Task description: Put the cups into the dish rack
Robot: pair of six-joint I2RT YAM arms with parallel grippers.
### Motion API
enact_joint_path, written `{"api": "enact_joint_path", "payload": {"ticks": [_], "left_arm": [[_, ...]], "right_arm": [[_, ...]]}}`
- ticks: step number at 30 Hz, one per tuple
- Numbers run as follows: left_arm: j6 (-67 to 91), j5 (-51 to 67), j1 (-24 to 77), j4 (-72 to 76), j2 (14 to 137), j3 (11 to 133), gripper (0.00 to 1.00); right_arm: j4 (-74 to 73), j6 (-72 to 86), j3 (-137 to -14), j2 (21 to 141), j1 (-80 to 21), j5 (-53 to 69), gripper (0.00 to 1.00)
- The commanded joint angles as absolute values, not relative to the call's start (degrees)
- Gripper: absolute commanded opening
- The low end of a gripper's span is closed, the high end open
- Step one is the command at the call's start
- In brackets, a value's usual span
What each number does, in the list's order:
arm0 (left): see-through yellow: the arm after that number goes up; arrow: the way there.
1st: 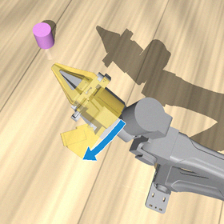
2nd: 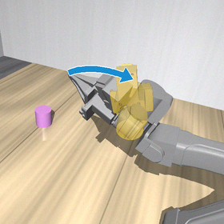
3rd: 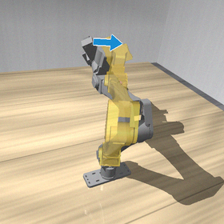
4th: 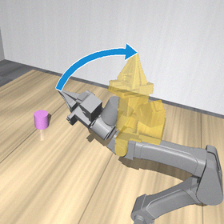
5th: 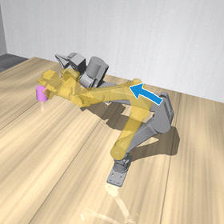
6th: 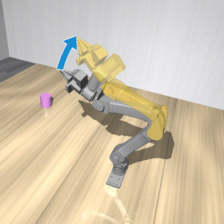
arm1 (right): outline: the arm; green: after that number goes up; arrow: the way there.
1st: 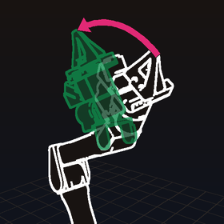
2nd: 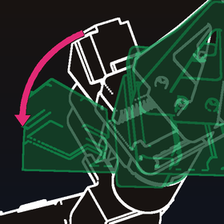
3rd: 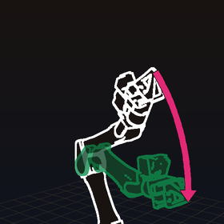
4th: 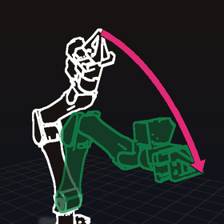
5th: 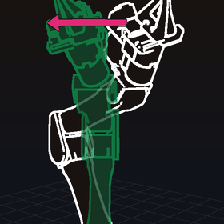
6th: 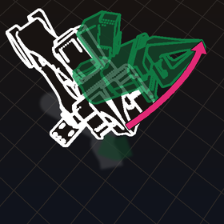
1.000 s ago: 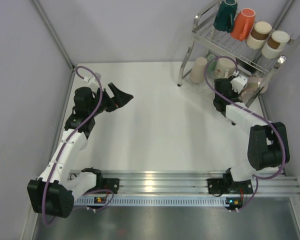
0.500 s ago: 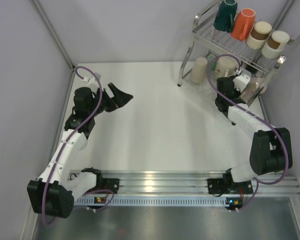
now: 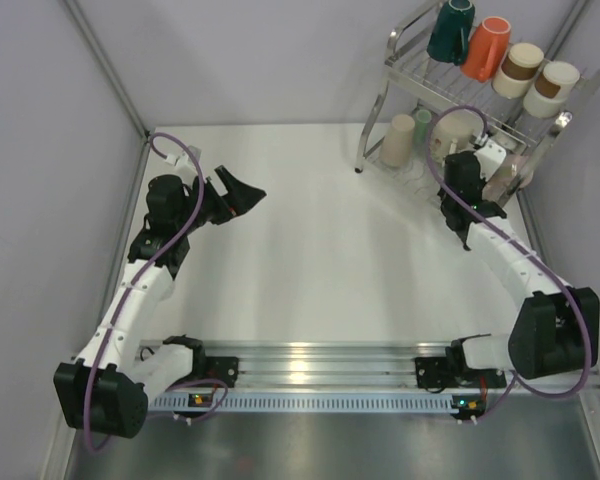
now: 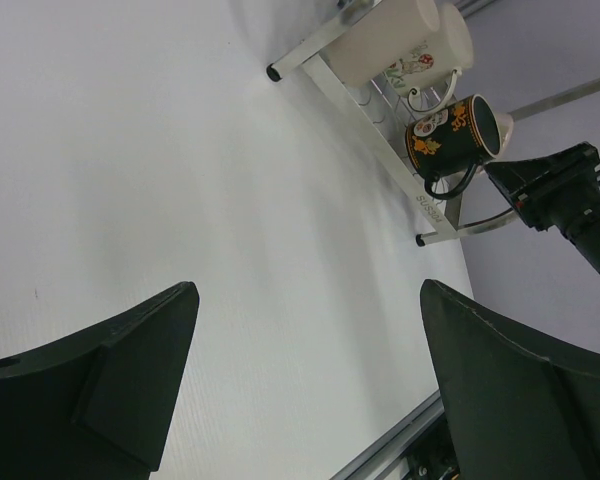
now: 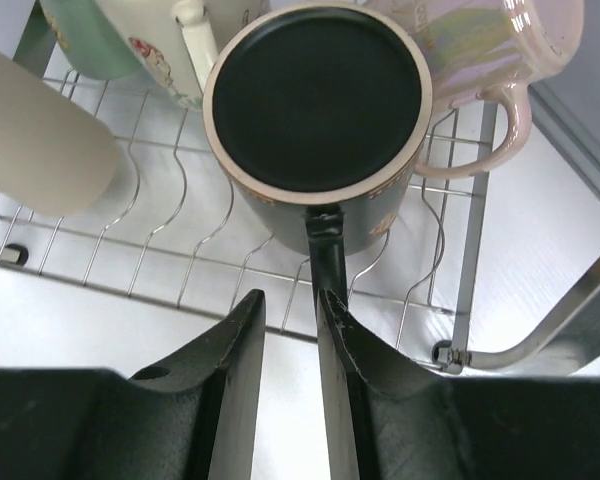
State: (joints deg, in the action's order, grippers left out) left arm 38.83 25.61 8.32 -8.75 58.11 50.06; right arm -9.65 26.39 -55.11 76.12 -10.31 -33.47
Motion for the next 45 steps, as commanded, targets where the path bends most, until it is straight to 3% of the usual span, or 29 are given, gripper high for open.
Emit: {"api": "enact_joint_path", "payload": {"ticks": [1, 12, 17, 26, 31, 36, 45], "left_arm": [[38.5, 25.14, 8.26, -8.35, 56.6, 52.56, 0.98], [39.2, 26.37, 8.26, -8.35, 56.86, 52.03, 0.98], [39.64, 27.86, 8.26, -8.17, 56.69, 52.03, 0.98], [40.78, 30.67, 8.26, -6.16, 55.55, 50.45, 0.97], [40.43, 31.46, 8.26, -5.89, 55.28, 50.54, 0.97], [39.73, 31.47, 8.26, -5.89, 54.76, 50.63, 0.96], [39.99, 30.5, 8.17, -5.1, 56.07, 48.87, 0.96]], "right_arm": [[-11.94, 26.45, -55.2, 72.16, -9.49, -30.85, 0.28], [-15.81, 26.54, -48.52, 56.6, -9.32, -21.8, 0.2], [-20.55, 28.39, -45.97, 52.57, -8.96, -17.14, 0.0], [-25.4, 27.86, -41.31, 34.02, -2.56, -21.02, 0.0], [-24.09, 26.89, -42.45, 37.78, 11.22, -10.75, 0.0], [-16.02, 30.57, -38.6, 44.45, 29.93, 10.97, 0.0], [4.29, 35.33, -36.65, 56.59, 33.92, 16.43, 0.0]]}}
